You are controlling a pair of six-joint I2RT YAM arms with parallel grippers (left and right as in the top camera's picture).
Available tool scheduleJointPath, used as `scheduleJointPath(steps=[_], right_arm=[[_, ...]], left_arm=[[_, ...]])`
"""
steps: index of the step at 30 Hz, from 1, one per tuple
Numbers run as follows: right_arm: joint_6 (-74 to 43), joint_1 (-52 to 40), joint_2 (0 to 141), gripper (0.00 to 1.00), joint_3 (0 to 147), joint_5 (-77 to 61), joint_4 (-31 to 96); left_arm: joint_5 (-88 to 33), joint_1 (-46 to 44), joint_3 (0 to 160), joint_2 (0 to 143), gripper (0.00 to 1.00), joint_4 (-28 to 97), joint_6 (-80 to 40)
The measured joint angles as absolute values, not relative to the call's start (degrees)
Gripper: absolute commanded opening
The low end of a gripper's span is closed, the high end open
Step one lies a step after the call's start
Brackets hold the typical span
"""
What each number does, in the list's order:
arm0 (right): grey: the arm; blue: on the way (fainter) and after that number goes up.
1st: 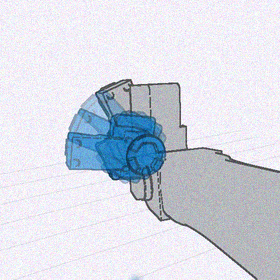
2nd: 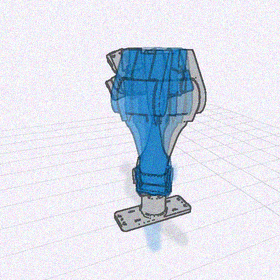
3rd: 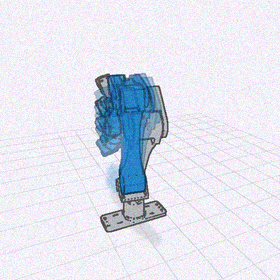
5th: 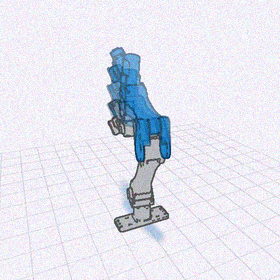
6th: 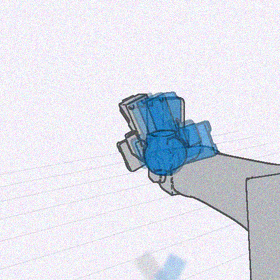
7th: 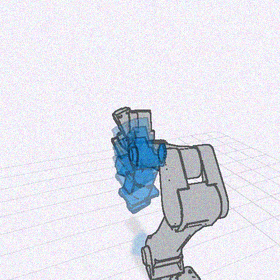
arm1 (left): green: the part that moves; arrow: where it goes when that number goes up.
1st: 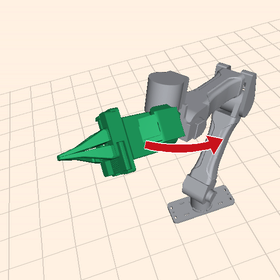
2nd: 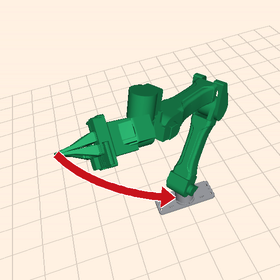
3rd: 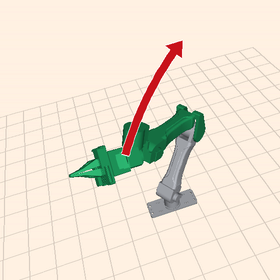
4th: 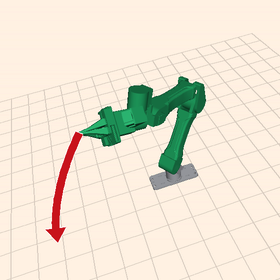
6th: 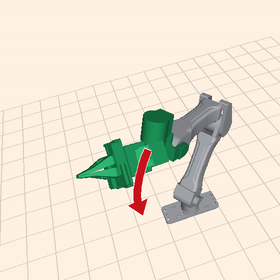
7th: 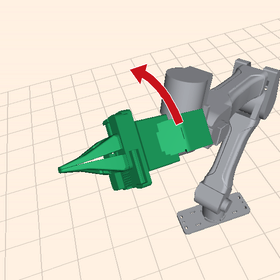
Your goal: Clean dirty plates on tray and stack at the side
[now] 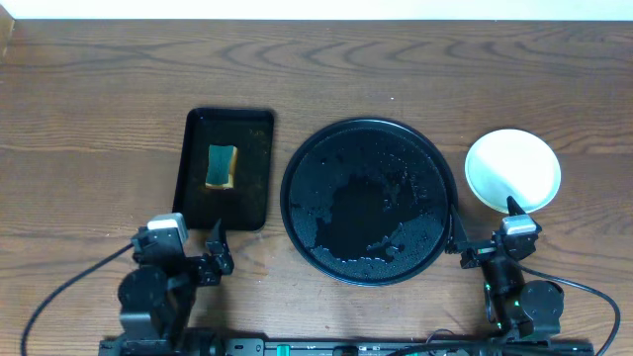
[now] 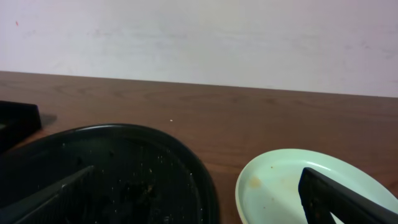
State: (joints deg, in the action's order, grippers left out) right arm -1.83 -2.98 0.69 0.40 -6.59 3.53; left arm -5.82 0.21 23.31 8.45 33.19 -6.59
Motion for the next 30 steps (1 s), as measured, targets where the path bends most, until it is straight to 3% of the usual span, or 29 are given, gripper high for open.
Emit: scheduleJointPath(steps=[16, 30], right_arm=[[-1.8, -3.0, 0.7, 0.99, 0.4, -6.6, 3.5], [-1.8, -3.0, 0.7, 0.99, 0.4, -6.6, 3.5]], left_arm=[[-5.1, 0.2, 2.2, 0.6, 0.91, -3.6, -6.6], [-3.1, 0.2, 0.8, 0.6, 0.91, 1.2, -6.6]])
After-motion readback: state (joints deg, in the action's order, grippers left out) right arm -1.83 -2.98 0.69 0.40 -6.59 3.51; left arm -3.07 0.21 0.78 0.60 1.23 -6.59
